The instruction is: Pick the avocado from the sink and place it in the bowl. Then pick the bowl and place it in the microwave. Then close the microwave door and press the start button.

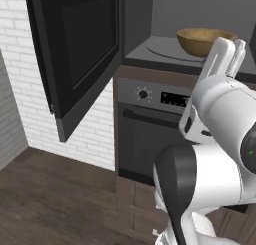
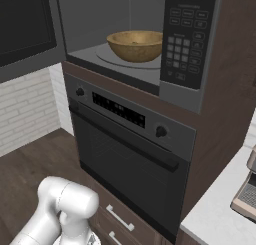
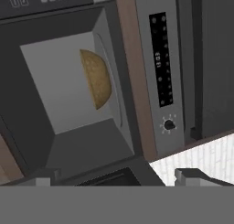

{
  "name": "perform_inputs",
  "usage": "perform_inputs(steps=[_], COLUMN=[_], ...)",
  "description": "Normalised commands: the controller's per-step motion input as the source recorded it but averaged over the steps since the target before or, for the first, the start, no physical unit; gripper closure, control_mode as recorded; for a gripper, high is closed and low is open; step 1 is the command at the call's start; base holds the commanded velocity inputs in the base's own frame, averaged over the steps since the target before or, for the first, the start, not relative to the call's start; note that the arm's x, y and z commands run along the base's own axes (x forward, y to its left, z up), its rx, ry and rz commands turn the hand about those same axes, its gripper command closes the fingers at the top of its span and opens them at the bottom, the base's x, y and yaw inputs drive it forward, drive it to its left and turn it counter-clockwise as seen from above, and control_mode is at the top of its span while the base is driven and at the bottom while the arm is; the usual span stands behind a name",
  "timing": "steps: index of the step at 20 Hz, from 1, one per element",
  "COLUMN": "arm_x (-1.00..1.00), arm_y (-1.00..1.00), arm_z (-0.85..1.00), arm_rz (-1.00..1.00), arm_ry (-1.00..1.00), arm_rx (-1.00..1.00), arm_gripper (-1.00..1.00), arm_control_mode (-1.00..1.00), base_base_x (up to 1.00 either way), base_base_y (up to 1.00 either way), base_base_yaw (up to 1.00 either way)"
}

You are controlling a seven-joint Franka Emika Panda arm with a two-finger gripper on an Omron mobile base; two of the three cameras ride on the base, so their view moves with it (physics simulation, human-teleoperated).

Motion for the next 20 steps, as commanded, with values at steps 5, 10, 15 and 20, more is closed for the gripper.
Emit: perform_inputs(steps=[5,10,15,20], arm_x=[-0.29,-0.33,-0.45,-0.36], arm_y=[0.70,0.68,0.59,0.58], arm_z=[-0.16,-0.20,-0.21,-0.20], arm_rz=[-0.01,-0.02,-0.02,-0.03], arm_ry=[0.00,-0.02,-0.04,-0.04], arm_rx=[0.00,0.00,0.00,0.00], arm_gripper=[-1.00,-1.00,-1.00,-1.00], arm_control_mode=[-1.00,-1.00,-1.00,-1.00], base_base_x=[0.00,0.00,0.00,0.00], base_base_y=[0.00,0.00,0.00,0.00], base_base_yaw=[0.00,0.00,0.00,0.00])
